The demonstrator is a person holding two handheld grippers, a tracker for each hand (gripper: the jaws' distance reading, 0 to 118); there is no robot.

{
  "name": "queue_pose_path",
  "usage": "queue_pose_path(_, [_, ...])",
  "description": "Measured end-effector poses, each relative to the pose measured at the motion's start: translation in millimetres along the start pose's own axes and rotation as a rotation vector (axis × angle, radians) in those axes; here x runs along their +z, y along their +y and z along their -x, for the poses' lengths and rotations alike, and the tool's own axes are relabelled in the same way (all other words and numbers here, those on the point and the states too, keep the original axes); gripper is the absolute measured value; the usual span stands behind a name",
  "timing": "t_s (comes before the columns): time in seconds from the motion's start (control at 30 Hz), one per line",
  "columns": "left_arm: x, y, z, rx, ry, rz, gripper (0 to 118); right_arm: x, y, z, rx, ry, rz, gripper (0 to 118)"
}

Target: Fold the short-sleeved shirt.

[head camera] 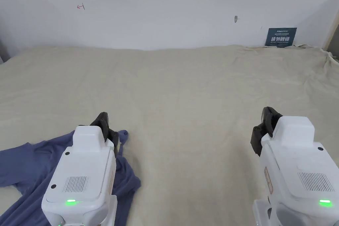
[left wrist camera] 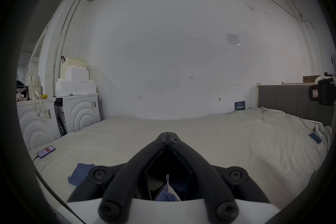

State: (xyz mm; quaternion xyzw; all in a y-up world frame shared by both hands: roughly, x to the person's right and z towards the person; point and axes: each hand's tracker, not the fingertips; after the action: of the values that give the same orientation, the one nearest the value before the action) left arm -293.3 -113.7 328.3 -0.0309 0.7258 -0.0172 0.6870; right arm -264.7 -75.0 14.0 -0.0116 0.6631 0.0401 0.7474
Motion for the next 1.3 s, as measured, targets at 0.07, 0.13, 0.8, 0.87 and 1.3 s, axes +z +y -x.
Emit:
queue_pose_path(0.07, [1.8, 0.2, 4.6, 0.001, 0.012, 0.000, 0, -2.6, 0.3, 5.3, 0.003, 0.014, -0.002, 0])
queue_pose_path(0.13, [4.5, 0.4, 12.4, 0.001, 0.027, -0.001, 0, -5.7, 0.6, 12.9, 0.006, 0.028, -0.002, 0])
queue_pose_path(0.8, [56.2, -9.4, 139.3, -0.033, 0.333, 0.042, 0, -20.3, -0.1, 148.4, 0.017, 0.358, -0.002, 0])
queue_pose_path(0.87, [61.6, -12.0, 146.7, -0.051, 0.354, 0.053, 0, -19.3, -1.4, 158.4, 0.018, 0.380, -0.001, 0])
queue_pose_path(1.3, [76.7, -18.0, 168.9, -0.045, 0.415, 0.069, 0, -14.3, -6.2, 182.2, 0.032, 0.442, 0.014, 0])
